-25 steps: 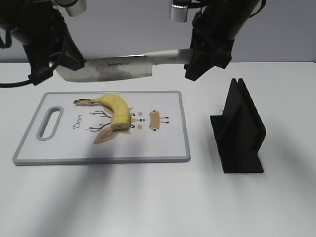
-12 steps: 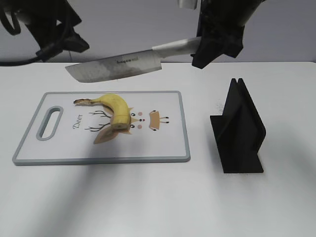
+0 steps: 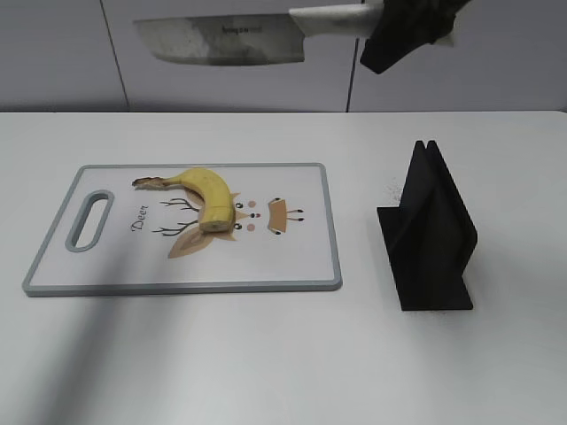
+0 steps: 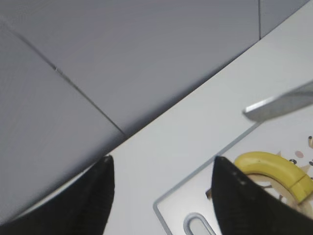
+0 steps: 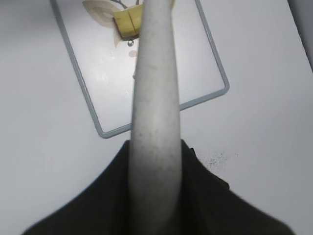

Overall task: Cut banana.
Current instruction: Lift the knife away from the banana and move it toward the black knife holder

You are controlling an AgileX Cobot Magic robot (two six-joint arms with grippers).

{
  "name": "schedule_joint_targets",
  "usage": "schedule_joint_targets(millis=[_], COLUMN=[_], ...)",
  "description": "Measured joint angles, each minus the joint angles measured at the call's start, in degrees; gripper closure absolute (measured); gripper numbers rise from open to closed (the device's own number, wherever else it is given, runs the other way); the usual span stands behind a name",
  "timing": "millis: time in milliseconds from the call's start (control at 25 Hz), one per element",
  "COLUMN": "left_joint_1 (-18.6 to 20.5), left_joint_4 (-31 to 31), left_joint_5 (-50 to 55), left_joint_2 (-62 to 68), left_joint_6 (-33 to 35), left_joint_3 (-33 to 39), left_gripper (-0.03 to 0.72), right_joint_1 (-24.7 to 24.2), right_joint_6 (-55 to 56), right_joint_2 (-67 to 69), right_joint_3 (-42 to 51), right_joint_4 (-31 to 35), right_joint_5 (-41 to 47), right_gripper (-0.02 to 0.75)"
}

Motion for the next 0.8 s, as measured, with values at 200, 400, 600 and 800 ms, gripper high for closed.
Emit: schedule_joint_targets(millis=[200,400,600,800], left_joint_1=[5.38,8.9,9.91,9.91], left_joint_4=[4.98,17.47,20.4,20.98], left_joint_5=[10.34,23.27,32.9,33.81], left_joint_2=[-4.5,-8.43,-13.23,-22.79], left_joint_6=[-15.0,-31.18,-36.39,-39.19], left_joint_3=[0.0,0.0,1.76,9.61], left_gripper=[0.095,0.095,0.095,0.096], right_joint_1=[0.0,0.0,0.0,0.0], right_joint_6=[14.52,28.95,43.53,54.68], right_joint_2=[-3.17,-6.96,-12.98,-21.49], right_joint_3=[0.0,0.0,3.89,15.39], right_joint_4=[-2.6,-3.82,-5.85,-13.09], right_joint_5=[0.06,0.13,0.13,-1.75], right_gripper=[0.56,0.56,0.56,0.56])
